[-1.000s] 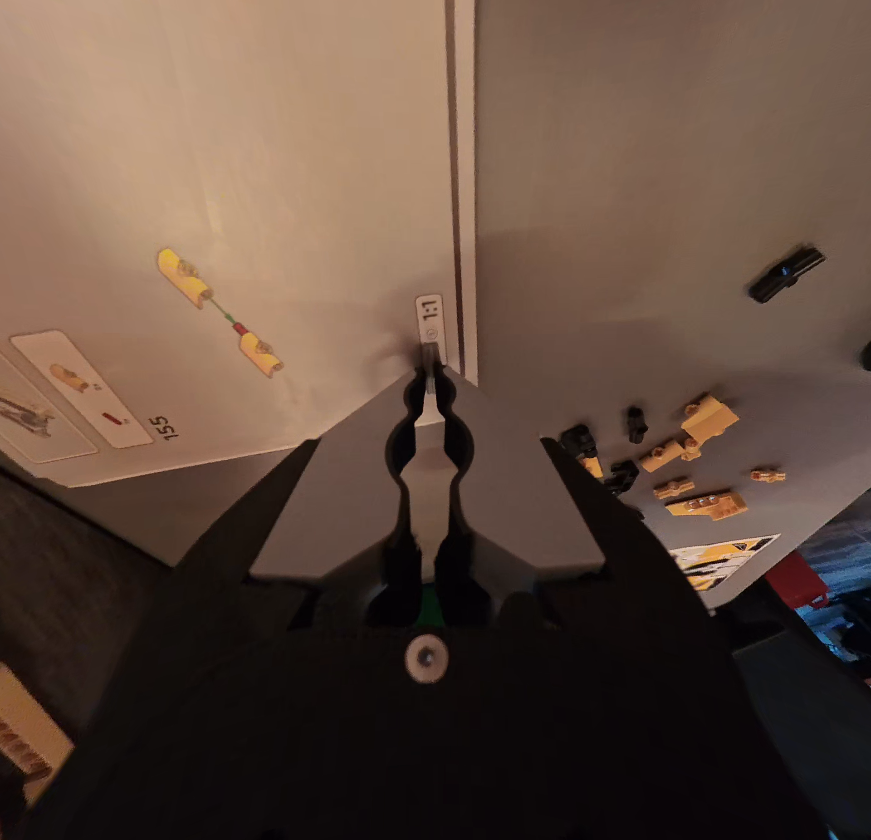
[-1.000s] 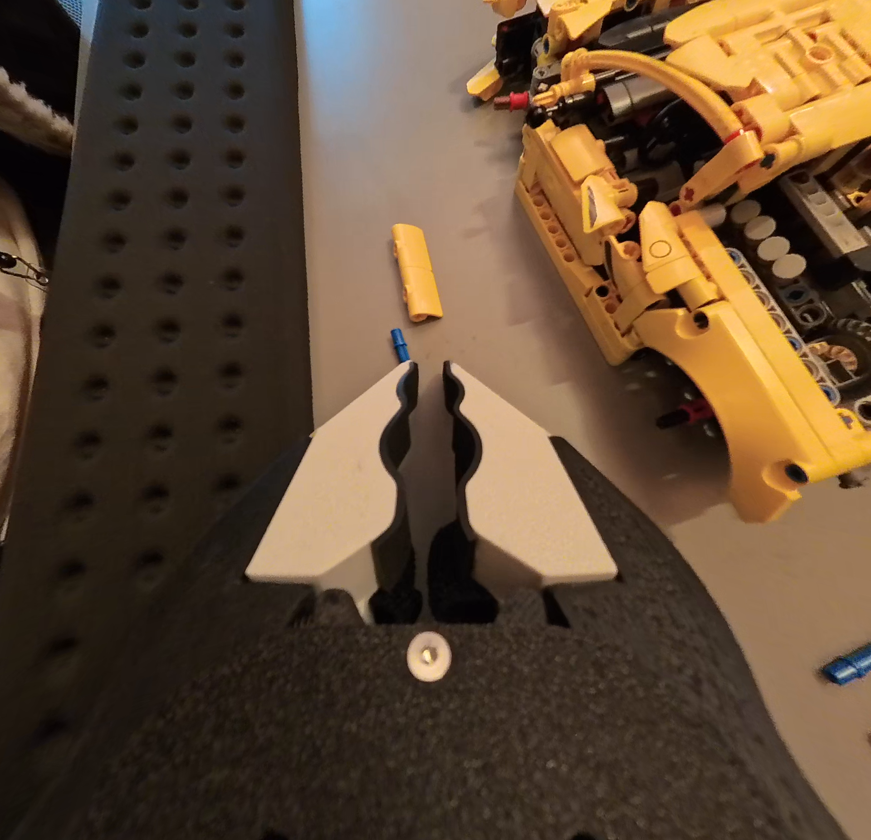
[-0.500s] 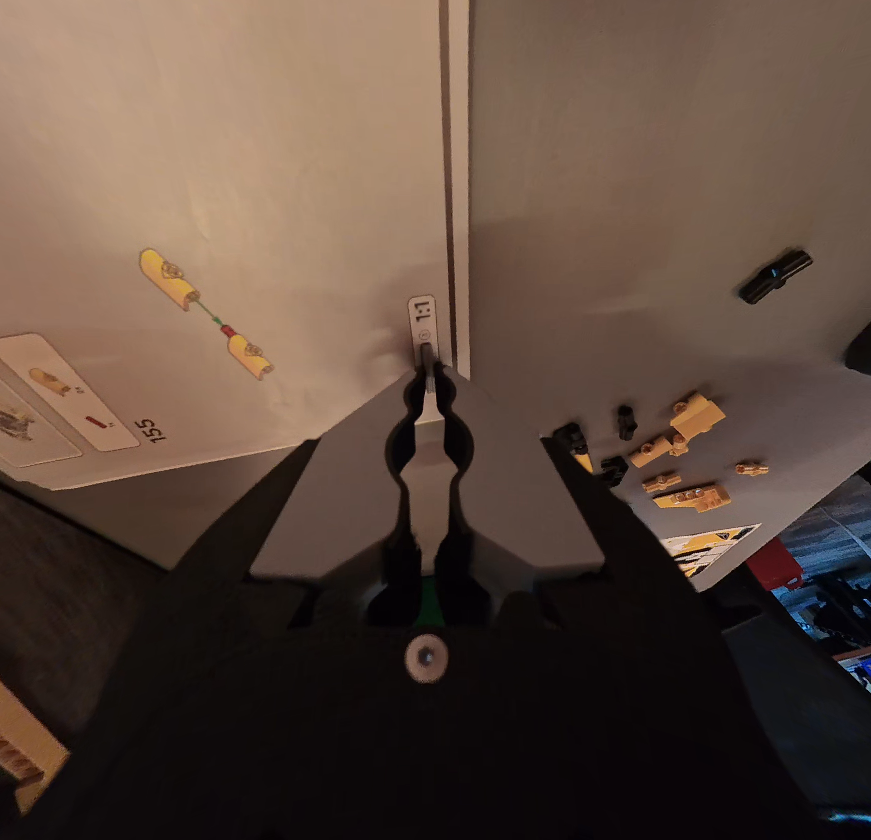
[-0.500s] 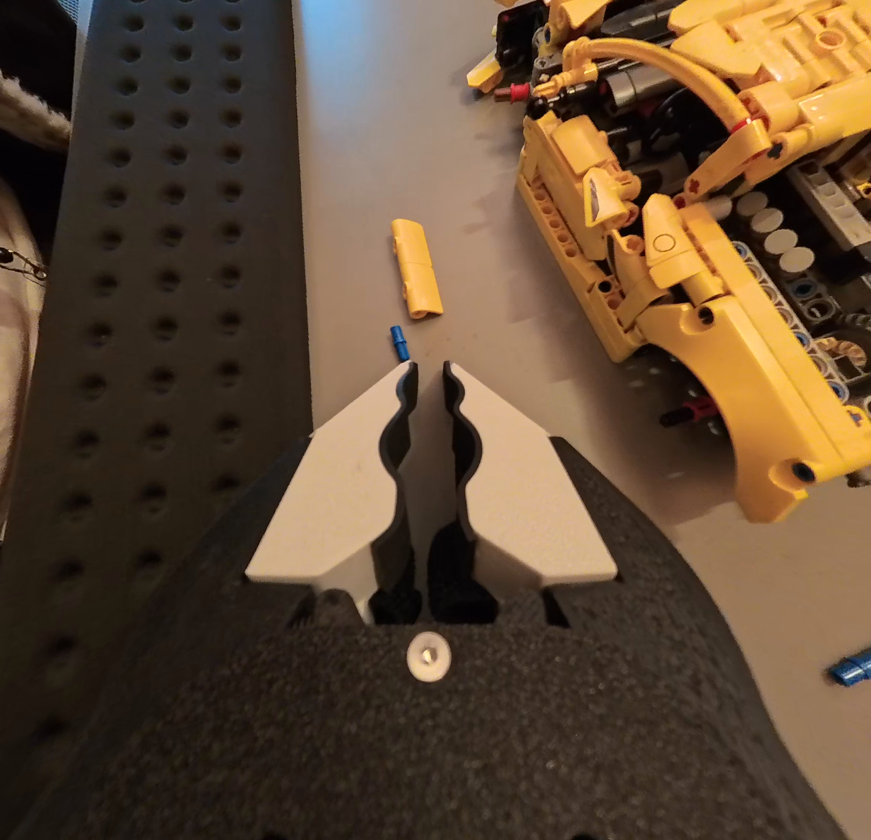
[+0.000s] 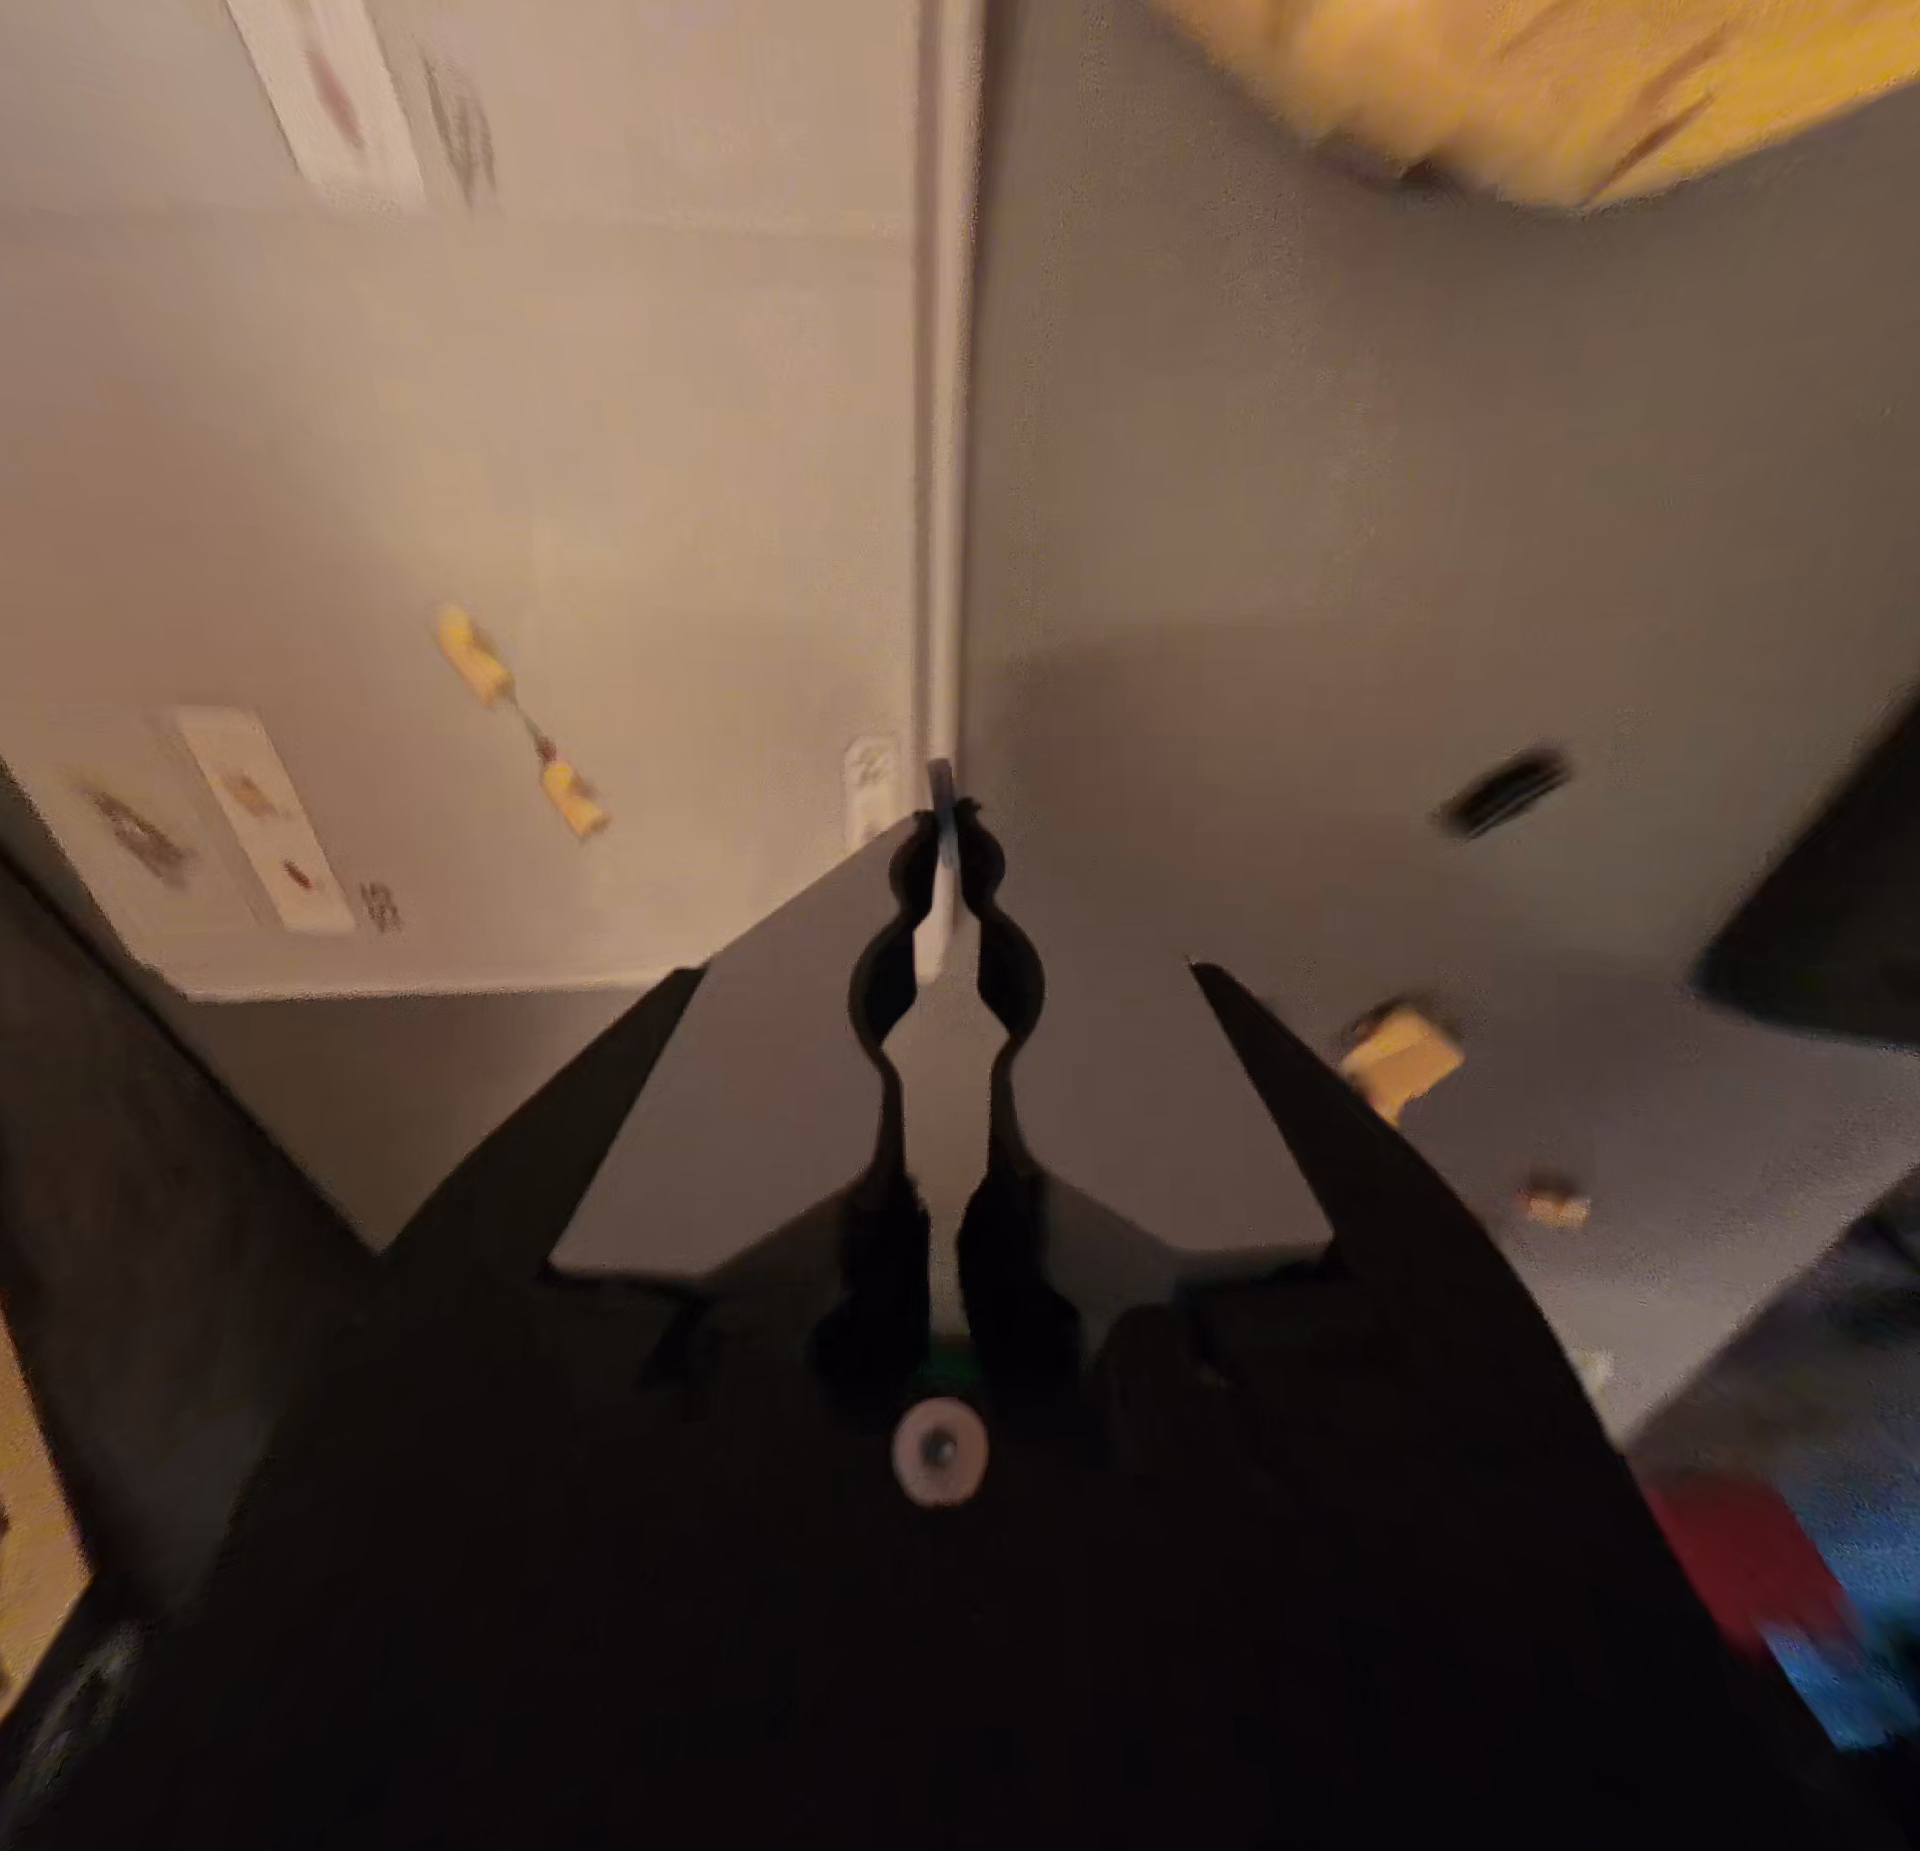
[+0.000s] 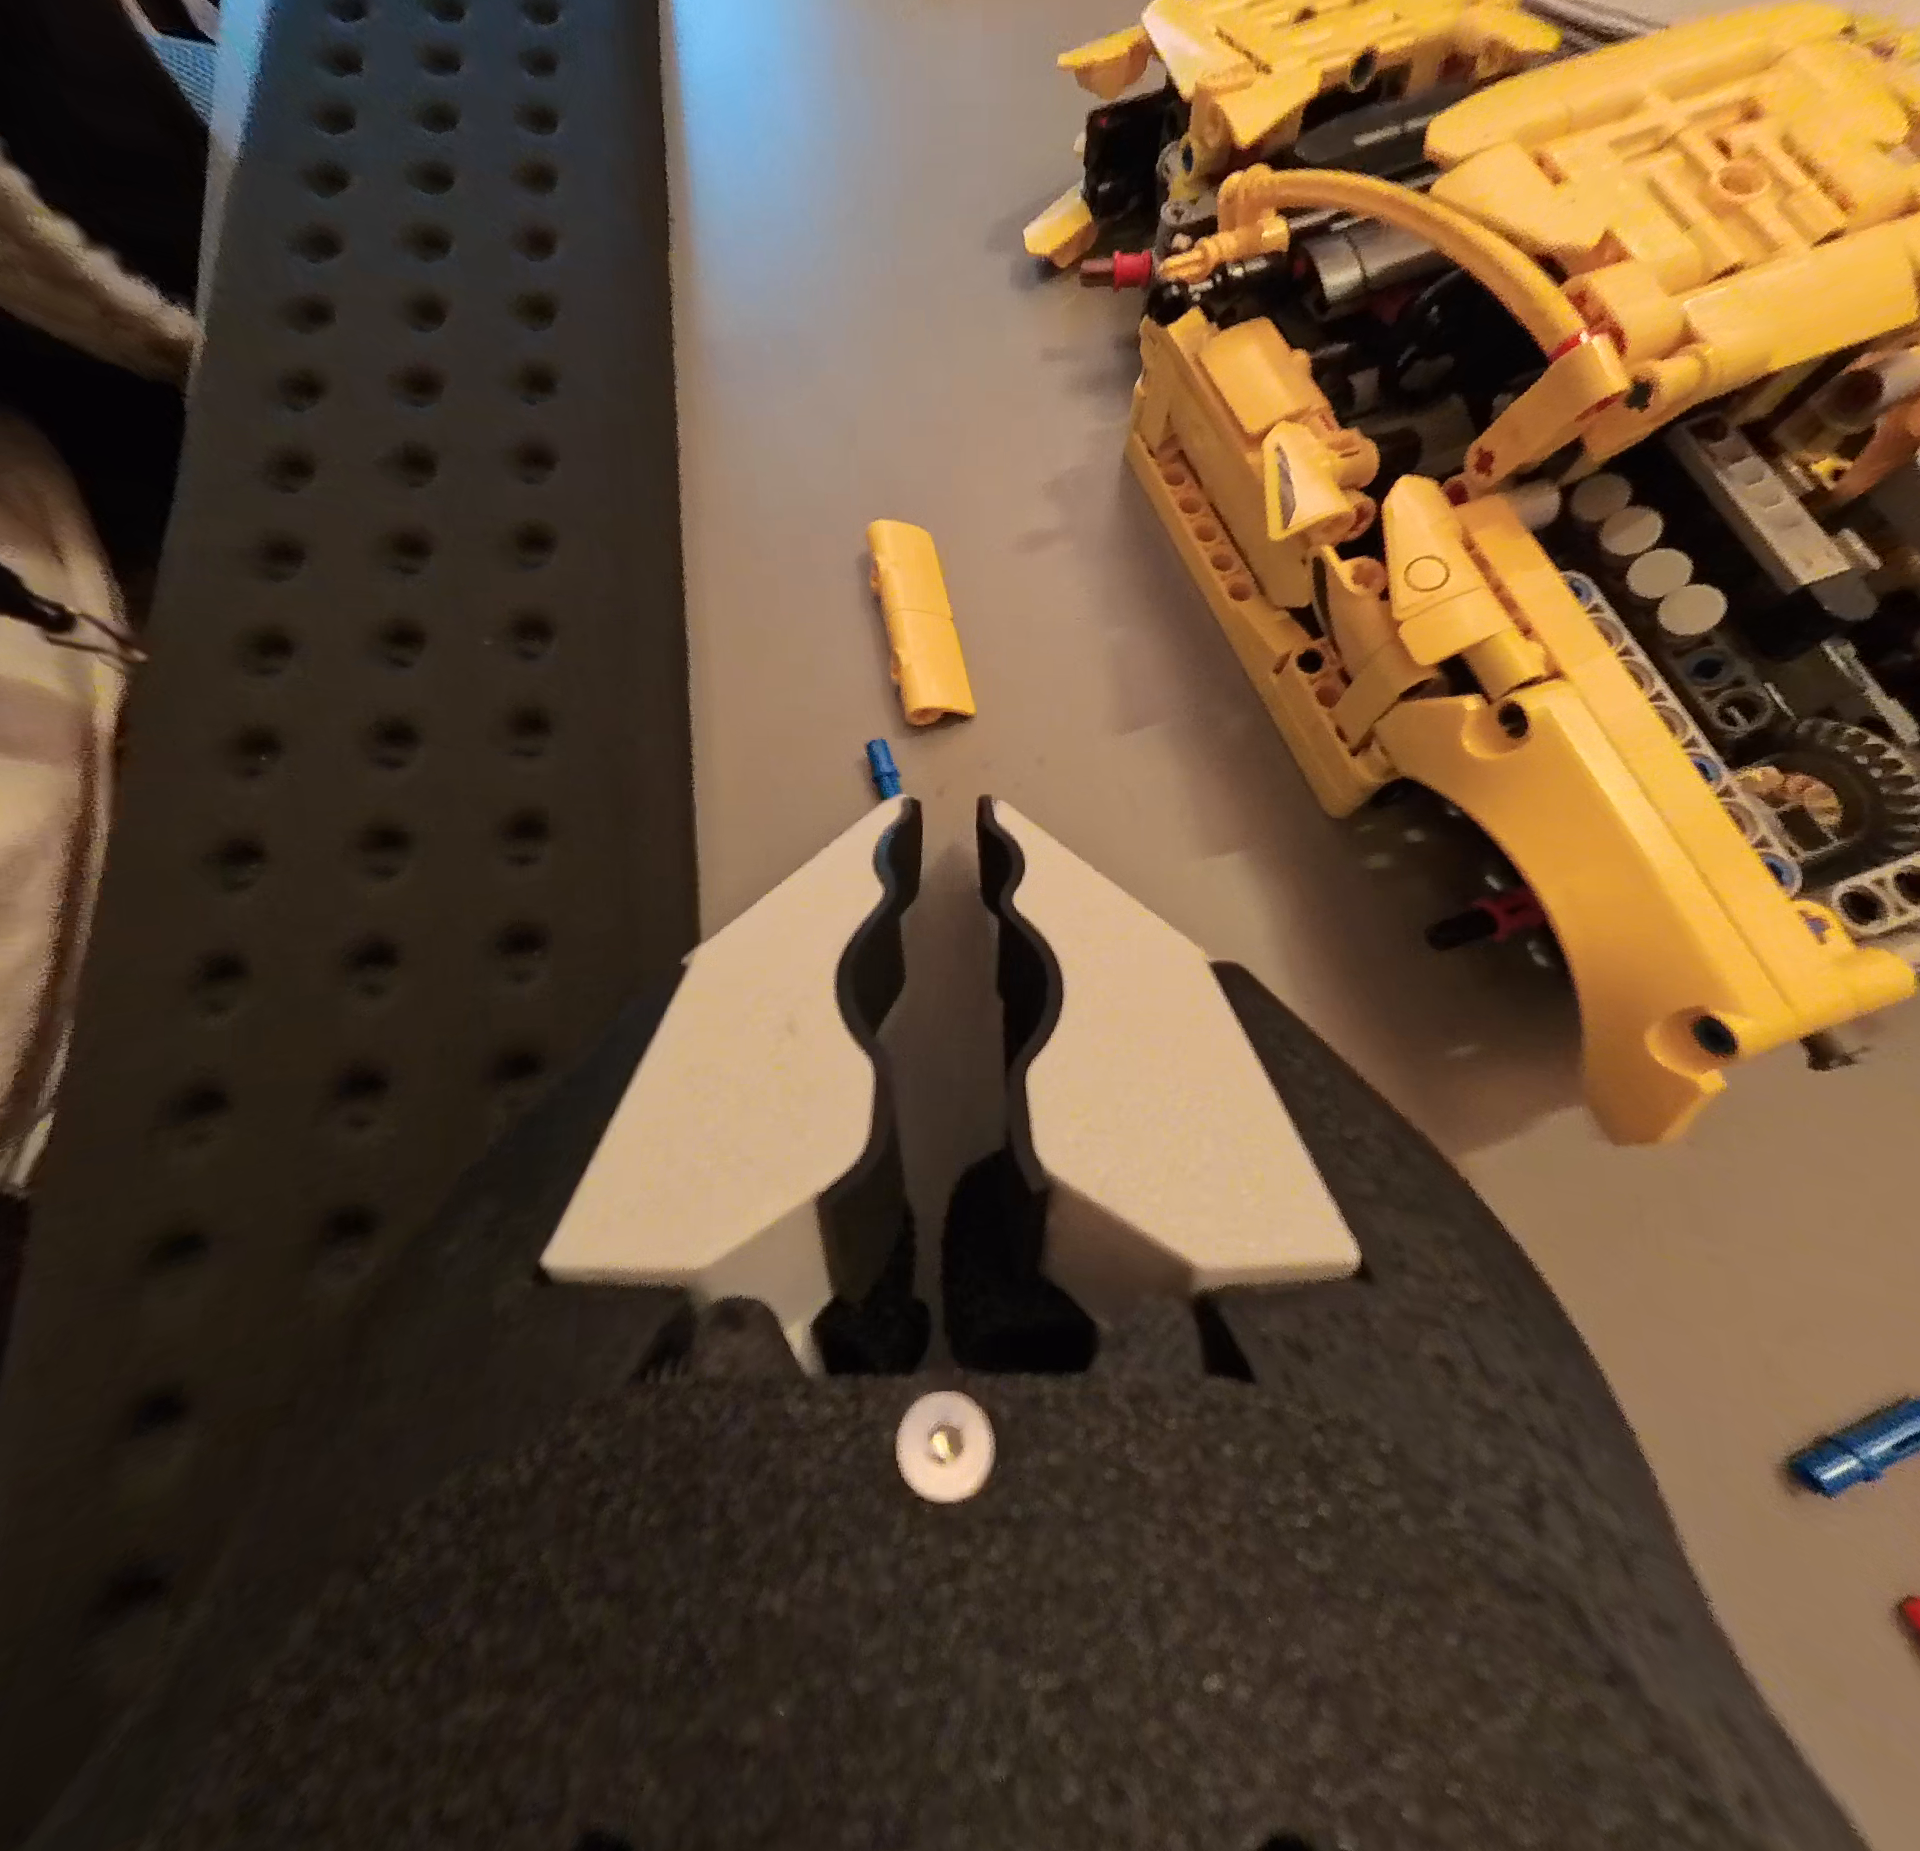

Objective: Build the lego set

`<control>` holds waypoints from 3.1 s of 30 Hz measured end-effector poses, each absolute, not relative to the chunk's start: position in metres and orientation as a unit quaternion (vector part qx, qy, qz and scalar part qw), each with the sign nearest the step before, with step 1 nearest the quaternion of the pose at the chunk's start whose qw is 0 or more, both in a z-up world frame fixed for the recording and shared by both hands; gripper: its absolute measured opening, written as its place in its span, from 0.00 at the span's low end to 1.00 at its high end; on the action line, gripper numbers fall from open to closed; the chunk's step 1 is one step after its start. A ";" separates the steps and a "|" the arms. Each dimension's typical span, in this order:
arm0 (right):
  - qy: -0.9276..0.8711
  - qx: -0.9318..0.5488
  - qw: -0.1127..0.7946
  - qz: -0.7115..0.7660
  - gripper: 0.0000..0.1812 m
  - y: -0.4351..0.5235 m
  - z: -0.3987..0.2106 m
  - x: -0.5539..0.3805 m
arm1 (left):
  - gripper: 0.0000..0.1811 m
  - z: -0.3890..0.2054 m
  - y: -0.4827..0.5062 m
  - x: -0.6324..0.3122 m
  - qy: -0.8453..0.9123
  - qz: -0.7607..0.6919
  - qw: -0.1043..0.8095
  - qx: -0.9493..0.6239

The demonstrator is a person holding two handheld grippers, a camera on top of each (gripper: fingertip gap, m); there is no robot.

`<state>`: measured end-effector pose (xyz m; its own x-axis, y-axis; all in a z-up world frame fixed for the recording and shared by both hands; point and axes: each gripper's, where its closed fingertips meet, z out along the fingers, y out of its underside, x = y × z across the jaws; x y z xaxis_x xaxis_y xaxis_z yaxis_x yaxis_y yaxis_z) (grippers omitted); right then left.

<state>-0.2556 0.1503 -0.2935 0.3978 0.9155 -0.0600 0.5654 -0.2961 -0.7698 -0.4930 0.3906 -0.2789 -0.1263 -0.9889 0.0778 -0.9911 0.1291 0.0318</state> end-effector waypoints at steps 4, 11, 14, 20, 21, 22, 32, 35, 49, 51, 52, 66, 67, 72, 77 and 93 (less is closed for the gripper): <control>-0.483 -0.756 0.357 0.259 0.06 0.152 -0.287 -0.256 | 0.01 -0.240 0.299 -0.436 -0.736 0.178 -0.059 0.650; -0.459 -0.742 0.437 0.220 0.09 0.173 -0.264 -0.246 | 0.02 -0.287 0.184 -0.384 -0.774 0.188 -0.103 0.596; -0.447 -0.743 0.443 0.229 0.10 0.174 -0.260 -0.244 | 0.02 -0.304 0.168 -0.375 -0.773 0.193 -0.090 0.597; -0.466 -0.742 0.431 0.216 0.10 0.170 -0.268 -0.248 | 0.02 -0.300 0.168 -0.369 -0.749 0.220 -0.091 0.618; -0.467 -0.742 0.429 0.216 0.10 0.170 -0.269 -0.248 | 0.02 -0.302 0.166 -0.369 -0.750 0.219 -0.089 0.617; -0.466 -0.743 0.427 0.217 0.10 0.170 -0.269 -0.248 | 0.02 -0.303 0.165 -0.369 -0.752 0.216 -0.091 0.616; -0.461 -0.727 0.460 0.217 0.15 0.171 -0.251 -0.261 | 0.02 -0.252 0.176 -0.326 -0.579 0.412 -0.176 0.682; -0.435 -0.702 0.515 0.227 0.20 0.172 -0.221 -0.285 | 0.02 -0.214 0.183 -0.305 -0.420 0.558 -0.185 0.692; -0.341 -0.638 0.684 0.090 0.15 0.182 -0.161 -0.287 | 0.01 -0.159 0.189 -0.282 -0.056 0.823 -0.113 0.554; -0.342 -0.635 0.687 0.086 0.14 0.182 -0.160 -0.288 | 0.01 -0.162 0.189 -0.280 -0.047 0.822 -0.114 0.556; -0.344 -0.638 0.684 0.085 0.15 0.183 -0.162 -0.288 | 0.02 -0.161 0.189 -0.279 -0.044 0.825 -0.112 0.552; -0.349 -0.649 0.660 0.147 0.07 0.180 -0.169 -0.288 | 0.01 -0.164 0.174 -0.273 -0.088 0.826 -0.086 0.550; -0.355 -0.645 0.656 0.165 0.06 0.177 -0.170 -0.288 | 0.01 -0.164 0.171 -0.274 -0.101 0.825 -0.079 0.550; -0.371 -0.628 0.652 0.208 0.04 0.167 -0.164 -0.294 | 0.01 -0.159 0.159 -0.279 -0.143 0.829 -0.058 0.537; -0.370 -0.623 0.635 0.269 0.04 0.161 -0.160 -0.298 | 0.02 -0.154 0.153 -0.285 -0.152 0.839 -0.033 0.521; -0.380 -0.608 0.617 0.325 0.02 0.149 -0.157 -0.305 | 0.03 -0.154 0.149 -0.296 -0.194 0.818 -0.062 0.538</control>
